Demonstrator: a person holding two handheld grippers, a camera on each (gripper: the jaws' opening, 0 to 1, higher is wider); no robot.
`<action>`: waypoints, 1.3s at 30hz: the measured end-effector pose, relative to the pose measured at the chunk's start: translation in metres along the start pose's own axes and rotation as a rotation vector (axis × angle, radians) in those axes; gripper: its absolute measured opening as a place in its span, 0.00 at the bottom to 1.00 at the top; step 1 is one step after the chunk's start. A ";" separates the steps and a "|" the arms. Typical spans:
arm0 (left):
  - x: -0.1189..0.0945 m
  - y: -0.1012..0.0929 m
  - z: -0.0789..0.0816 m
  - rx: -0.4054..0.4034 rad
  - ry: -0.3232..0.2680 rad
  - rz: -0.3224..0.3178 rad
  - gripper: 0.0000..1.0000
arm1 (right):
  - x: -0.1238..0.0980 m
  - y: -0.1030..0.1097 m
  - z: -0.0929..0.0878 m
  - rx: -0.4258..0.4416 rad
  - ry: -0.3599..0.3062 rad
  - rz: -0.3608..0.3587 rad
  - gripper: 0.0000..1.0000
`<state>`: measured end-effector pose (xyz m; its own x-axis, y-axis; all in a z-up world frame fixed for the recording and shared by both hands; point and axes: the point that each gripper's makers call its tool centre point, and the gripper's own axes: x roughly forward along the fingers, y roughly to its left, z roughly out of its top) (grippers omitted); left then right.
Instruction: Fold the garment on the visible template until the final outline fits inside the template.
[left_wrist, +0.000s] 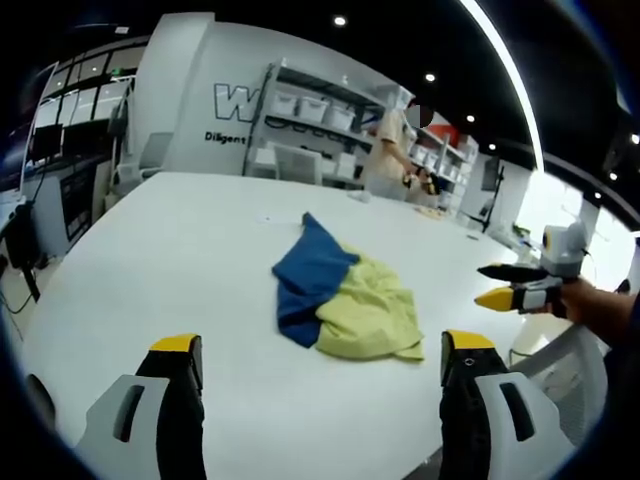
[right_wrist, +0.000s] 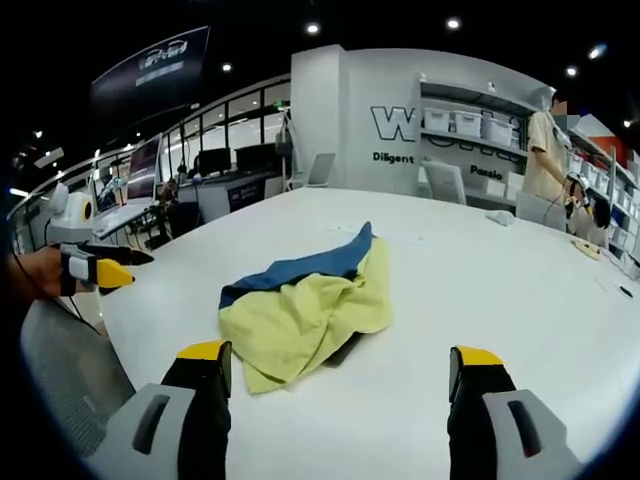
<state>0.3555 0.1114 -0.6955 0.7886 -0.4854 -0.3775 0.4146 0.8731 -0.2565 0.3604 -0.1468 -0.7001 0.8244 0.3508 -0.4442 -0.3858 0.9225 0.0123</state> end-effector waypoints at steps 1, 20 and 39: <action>0.000 0.000 -0.001 0.000 0.003 0.000 0.94 | 0.000 0.000 0.000 -0.001 0.002 0.000 0.93; 0.002 0.000 -0.003 0.004 0.019 -0.007 0.93 | 0.001 0.001 -0.002 -0.006 0.013 0.004 0.92; 0.001 0.000 -0.004 0.002 0.019 -0.007 0.92 | 0.002 0.002 -0.004 -0.012 0.024 0.005 0.92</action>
<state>0.3545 0.1108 -0.6994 0.7769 -0.4920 -0.3928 0.4208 0.8699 -0.2573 0.3596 -0.1451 -0.7046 0.8125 0.3512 -0.4653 -0.3949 0.9187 0.0038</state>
